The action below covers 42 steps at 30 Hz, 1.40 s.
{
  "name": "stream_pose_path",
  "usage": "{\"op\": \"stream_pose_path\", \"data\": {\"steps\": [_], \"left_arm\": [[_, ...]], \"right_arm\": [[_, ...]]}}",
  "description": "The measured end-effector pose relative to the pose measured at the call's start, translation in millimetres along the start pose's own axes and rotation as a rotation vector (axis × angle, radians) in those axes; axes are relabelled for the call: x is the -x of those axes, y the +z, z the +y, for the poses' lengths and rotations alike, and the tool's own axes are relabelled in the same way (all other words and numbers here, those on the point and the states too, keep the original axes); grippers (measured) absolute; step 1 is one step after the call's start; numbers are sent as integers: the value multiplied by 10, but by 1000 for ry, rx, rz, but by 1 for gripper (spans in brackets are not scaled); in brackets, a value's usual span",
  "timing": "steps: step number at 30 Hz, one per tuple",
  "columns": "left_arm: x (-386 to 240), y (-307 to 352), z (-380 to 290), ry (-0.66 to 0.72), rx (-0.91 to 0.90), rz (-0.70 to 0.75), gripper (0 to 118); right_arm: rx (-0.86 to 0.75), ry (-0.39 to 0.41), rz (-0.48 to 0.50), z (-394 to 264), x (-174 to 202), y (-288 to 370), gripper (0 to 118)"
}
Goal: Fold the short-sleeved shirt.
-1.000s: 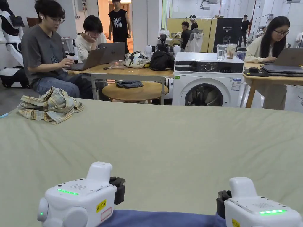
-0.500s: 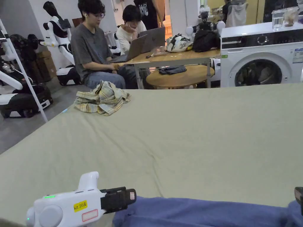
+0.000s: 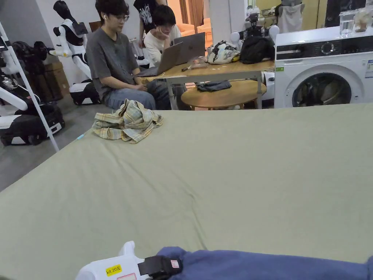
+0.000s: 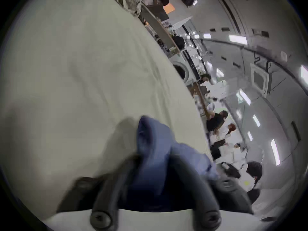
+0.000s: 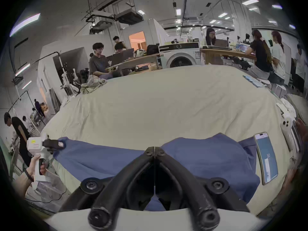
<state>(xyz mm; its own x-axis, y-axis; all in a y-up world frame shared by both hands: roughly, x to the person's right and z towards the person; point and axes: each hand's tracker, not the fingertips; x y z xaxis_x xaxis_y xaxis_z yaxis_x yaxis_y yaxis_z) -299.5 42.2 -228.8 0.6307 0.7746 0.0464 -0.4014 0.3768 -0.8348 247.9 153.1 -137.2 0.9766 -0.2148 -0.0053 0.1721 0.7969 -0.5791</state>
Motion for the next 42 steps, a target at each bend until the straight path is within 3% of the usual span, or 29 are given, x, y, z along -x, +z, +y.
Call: {"op": "stream_pose_path", "data": {"steps": [6, 10, 14, 18, 20, 28, 29, 31, 33, 34, 36, 40, 41, 42], "left_arm": [[-177, 495, 215, 66, -189, -75, 4], [-616, 889, 521, -160, -216, 196, 4], [-788, 977, 616, -100, -224, 171, 4], [-1325, 536, 348, -371, -163, 286, 4], [-1495, 184, 178, -396, -80, 201, 4], [-1987, -1158, -421, -452, 106, 94, 4], [-2027, -1278, -469, -453, 128, 95, 8], [-2082, -1394, -544, -478, 138, 114, 34], [-2110, -1372, -561, -474, 117, 33, 41], [-2100, -1301, -556, -457, 93, -33, 52], [-2088, -1172, -522, -437, 64, -102, 52], [-2020, -1059, -497, -460, 38, -35, 52], [-1997, -1097, -521, -461, 54, -16, 49], [-1961, -1151, -555, -457, 70, -13, 35]], "right_arm": [[13, 0, -8, 8, -52, -3, 0], [-1, -51, 26, 37, -89, -11, 0], [-5, -57, 39, 43, -86, -12, 0], [-14, -58, 46, 56, -60, 24, 0], [-21, -52, 45, 51, -69, 13, 0], [-45, -55, 21, -4, -175, 208, 0], [-43, -55, 6, -18, -203, 221, 0], [-35, -57, -7, -46, -265, 244, 0], [-30, -63, -15, -82, -327, 280, 0], [-30, -66, -19, -95, -351, 295, 0], [-29, -62, -28, -115, -387, 319, 0], [-31, -66, -35, -129, -422, 309, 0], [-30, -73, -27, -132, -424, 299, 0], [-28, -78, -22, -135, -421, 287, 0]]}}
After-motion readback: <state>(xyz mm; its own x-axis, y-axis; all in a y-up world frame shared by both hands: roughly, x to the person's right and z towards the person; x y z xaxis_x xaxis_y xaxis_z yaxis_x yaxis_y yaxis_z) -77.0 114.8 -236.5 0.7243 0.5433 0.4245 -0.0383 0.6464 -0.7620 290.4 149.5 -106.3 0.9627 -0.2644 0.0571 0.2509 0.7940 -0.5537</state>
